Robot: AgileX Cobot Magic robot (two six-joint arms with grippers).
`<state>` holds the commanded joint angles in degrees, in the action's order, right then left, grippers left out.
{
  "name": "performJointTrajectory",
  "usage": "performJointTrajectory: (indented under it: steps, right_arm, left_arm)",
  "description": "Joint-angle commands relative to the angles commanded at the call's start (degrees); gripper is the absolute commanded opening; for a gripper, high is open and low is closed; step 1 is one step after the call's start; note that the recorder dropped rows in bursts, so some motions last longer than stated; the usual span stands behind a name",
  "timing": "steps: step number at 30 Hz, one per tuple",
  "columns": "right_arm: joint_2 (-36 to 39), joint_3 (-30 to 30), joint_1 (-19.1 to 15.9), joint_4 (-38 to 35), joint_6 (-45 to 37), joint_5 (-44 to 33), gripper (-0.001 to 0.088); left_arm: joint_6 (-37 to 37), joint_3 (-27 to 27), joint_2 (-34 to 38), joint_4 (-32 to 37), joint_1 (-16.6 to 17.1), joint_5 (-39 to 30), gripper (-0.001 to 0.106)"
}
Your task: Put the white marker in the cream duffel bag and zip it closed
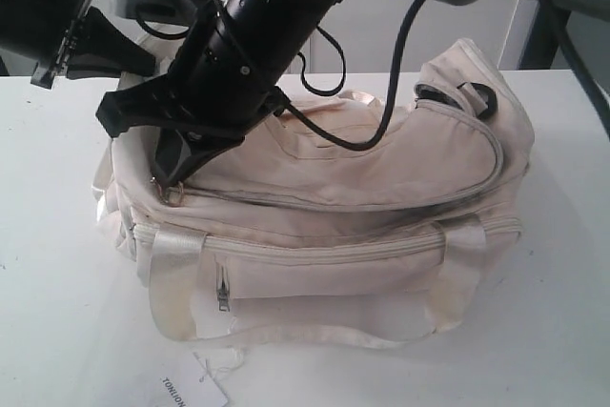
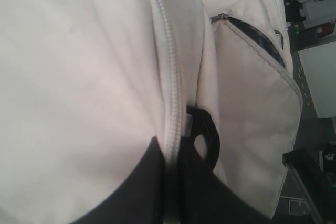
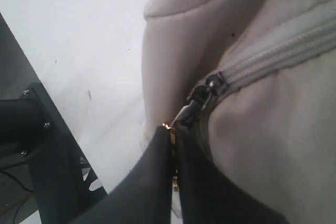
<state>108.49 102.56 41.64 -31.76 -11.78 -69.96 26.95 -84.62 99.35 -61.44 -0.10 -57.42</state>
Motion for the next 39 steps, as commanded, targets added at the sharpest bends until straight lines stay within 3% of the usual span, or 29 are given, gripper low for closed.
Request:
performJointTrajectory:
  steps: [12, 21, 32, 39]
  right_arm:
    - [-1.78, -1.1, 0.13, 0.31, 2.88, 0.0, 0.0]
    - [-3.77, -5.17, 0.13, 0.72, 3.24, 0.0, 0.0]
    - [-7.31, -5.39, 0.13, 11.78, 7.07, 0.0, 0.0]
    - [-8.61, -5.68, 0.13, 13.94, 7.47, 0.0, 0.0]
  left_arm:
    - [0.0, 0.0, 0.0, 2.84, 0.0, 0.48, 0.0]
    - [0.0, 0.0, 0.0, 10.54, 0.0, 3.31, 0.0]
    - [0.0, 0.0, 0.0, 12.79, 0.0, 4.27, 0.0]
    - [0.0, 0.0, 0.0, 15.5, 0.0, 4.58, 0.0]
